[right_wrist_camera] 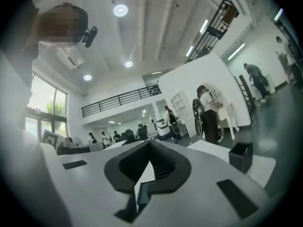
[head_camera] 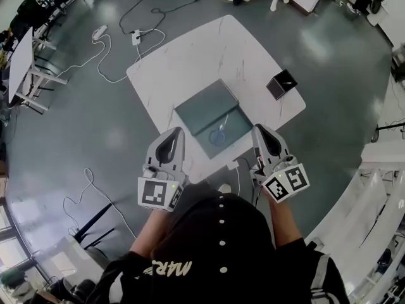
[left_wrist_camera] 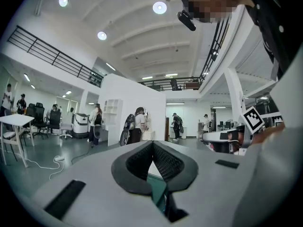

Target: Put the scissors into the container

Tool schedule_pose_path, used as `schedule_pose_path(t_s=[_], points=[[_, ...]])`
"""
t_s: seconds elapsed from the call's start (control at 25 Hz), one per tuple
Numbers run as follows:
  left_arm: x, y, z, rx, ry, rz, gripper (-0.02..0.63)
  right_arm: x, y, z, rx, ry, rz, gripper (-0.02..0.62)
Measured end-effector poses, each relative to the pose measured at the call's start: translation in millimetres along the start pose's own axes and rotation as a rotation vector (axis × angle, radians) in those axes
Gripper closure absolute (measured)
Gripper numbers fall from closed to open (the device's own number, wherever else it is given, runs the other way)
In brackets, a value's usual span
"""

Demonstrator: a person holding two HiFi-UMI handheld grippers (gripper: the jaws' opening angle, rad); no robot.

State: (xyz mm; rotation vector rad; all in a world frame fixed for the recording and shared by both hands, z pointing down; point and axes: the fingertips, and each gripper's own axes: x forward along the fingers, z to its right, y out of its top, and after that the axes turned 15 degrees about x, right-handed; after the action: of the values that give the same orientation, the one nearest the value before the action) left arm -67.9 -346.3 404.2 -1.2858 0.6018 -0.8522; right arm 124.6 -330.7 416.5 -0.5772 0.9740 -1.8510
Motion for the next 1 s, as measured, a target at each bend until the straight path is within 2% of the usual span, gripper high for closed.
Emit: schedule_pose_path(t_s=[0.16,0.28,0.36,0.56,1.0], points=[[-7.5,12.5,1.2,0.01,0.009,0.028,0.58,-12.5,20.4,-21.3,-0.162,0.024,0.035,0.583],[-12.5,18.8,0.0,0.018,0.016,0.041,0.58,-19.7,37.1,-29.4,-0.305,-0.017,0.074,0.583],[-14.3,21.4,-1.8,0.024,0.017,0.046,0.58,-22.9,47.4,-32.0,-0.356,-0.046,0.107,0.583],[-20.7,22.8,2.5,0.028,0.013,0.052,0.58,-34.9,56.1,-40.1,-0.352,-0.049,0.164,0.583],[-30.5,25.8,6.0,0.05,0.01,0.052,0.58,-35.4,53.5,-49.1,-0.367,-0.055,0.166,0.583]])
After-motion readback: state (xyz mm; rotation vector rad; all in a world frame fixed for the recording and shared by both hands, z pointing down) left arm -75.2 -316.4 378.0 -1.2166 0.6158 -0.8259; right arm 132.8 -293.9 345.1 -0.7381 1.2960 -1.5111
